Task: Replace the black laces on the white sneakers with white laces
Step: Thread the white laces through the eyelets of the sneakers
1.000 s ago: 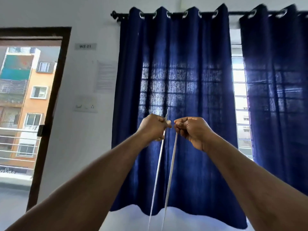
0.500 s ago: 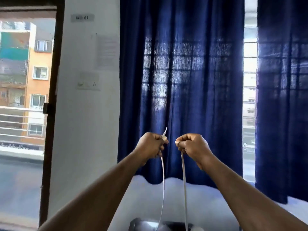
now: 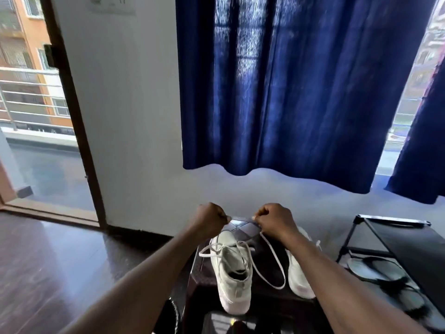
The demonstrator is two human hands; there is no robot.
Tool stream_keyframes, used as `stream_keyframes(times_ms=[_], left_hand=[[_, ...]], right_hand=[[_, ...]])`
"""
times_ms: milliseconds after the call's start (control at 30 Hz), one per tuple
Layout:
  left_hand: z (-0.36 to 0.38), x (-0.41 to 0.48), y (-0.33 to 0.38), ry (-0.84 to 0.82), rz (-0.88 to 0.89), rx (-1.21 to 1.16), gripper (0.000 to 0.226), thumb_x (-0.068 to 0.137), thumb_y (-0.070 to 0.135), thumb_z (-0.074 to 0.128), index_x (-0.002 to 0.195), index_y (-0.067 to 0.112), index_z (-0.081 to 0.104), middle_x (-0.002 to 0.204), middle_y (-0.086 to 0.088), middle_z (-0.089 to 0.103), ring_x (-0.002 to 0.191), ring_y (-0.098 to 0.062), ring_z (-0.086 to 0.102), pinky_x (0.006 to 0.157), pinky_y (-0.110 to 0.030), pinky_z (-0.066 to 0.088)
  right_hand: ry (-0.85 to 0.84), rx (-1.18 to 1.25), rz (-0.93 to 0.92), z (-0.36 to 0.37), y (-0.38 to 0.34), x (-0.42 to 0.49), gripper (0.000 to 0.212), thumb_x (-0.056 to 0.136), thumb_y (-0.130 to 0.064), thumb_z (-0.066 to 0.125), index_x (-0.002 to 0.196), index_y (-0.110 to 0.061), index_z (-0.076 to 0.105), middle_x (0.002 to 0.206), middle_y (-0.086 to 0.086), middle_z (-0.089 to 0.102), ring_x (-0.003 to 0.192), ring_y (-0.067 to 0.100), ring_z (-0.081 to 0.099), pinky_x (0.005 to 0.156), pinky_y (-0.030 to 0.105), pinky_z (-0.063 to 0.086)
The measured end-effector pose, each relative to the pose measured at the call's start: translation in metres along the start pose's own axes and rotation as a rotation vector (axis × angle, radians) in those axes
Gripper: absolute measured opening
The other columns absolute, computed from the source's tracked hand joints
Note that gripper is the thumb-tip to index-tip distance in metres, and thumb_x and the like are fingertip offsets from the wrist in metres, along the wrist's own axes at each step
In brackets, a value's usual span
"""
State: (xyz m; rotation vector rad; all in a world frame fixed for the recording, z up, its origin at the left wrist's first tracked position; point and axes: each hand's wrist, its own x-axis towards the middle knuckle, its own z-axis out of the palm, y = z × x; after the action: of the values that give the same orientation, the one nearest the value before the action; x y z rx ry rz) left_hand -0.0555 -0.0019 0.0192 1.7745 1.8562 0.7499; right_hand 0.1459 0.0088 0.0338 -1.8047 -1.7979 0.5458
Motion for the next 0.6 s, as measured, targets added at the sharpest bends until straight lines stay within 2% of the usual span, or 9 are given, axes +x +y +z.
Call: stream_keyframes(times_ms=[67,133,200,233,300,400,600], left_hand=[[0.016,-0.001,-0.013,-0.036,-0.031,0.057,0.025,0.09,0.045,0.071,0.085,0.021,0.075,0.086,-0.004,0.075,0.087,-0.024,0.072,0.067,-0.027,0.046],[0.03,-0.003,-0.023,-0.056,-0.039,0.126,0.037,0.088,0.048,0.069,0.108,0.018,0.074,0.102,-0.01,0.077,0.099,-0.033,0.072,0.075,-0.034,0.055],[0.039,-0.009,-0.027,-0.039,-0.027,0.188,0.055,0.085,0.048,0.069,0.131,0.017,0.064,0.115,-0.013,0.075,0.108,-0.038,0.069,0.082,-0.038,0.055],[0.043,-0.012,-0.029,-0.026,-0.033,0.205,0.06,0.084,0.049,0.068,0.134,0.017,0.06,0.115,-0.013,0.075,0.108,-0.04,0.068,0.082,-0.039,0.055],[0.05,-0.016,-0.029,0.0,-0.049,0.24,0.058,0.084,0.052,0.067,0.129,0.016,0.063,0.114,-0.014,0.075,0.107,-0.04,0.069,0.08,-0.039,0.054],[0.056,-0.023,-0.024,0.015,-0.045,0.26,0.047,0.081,0.052,0.061,0.115,0.02,0.068,0.122,-0.01,0.071,0.105,-0.04,0.068,0.076,-0.036,0.051],[0.059,-0.029,-0.018,0.05,-0.08,0.286,0.029,0.082,0.025,0.057,0.106,0.018,0.07,0.114,-0.014,0.072,0.106,-0.041,0.067,0.08,-0.038,0.054]], right_hand=[[-0.026,-0.05,0.018,0.019,0.01,0.002,0.01,0.087,-0.024,0.072,0.088,-0.016,0.079,0.097,0.003,0.079,0.099,0.024,0.07,0.082,0.027,0.048],[-0.075,-0.069,0.04,0.038,0.021,0.005,0.015,0.088,-0.026,0.072,0.088,-0.013,0.08,0.093,0.006,0.079,0.095,0.024,0.072,0.078,0.027,0.049],[-0.135,-0.085,0.053,0.053,0.03,0.007,0.024,0.089,-0.034,0.074,0.085,-0.011,0.081,0.088,0.006,0.079,0.092,0.023,0.074,0.079,0.028,0.052],[-0.161,-0.103,0.063,0.061,0.033,0.008,0.026,0.089,-0.037,0.074,0.085,-0.013,0.081,0.09,0.005,0.08,0.094,0.023,0.074,0.081,0.029,0.054],[-0.191,-0.114,0.072,0.072,0.037,0.008,0.027,0.089,-0.04,0.074,0.087,-0.014,0.081,0.094,0.004,0.08,0.098,0.023,0.073,0.084,0.028,0.054],[-0.187,-0.121,0.068,0.085,0.039,0.007,0.028,0.092,-0.042,0.073,0.092,-0.015,0.08,0.104,0.005,0.079,0.105,0.023,0.071,0.087,0.029,0.054],[-0.091,-0.045,0.094,0.079,0.043,0.01,0.017,0.094,-0.031,0.069,0.083,-0.019,0.076,0.1,0.004,0.079,0.101,0.024,0.072,0.08,0.029,0.049]])
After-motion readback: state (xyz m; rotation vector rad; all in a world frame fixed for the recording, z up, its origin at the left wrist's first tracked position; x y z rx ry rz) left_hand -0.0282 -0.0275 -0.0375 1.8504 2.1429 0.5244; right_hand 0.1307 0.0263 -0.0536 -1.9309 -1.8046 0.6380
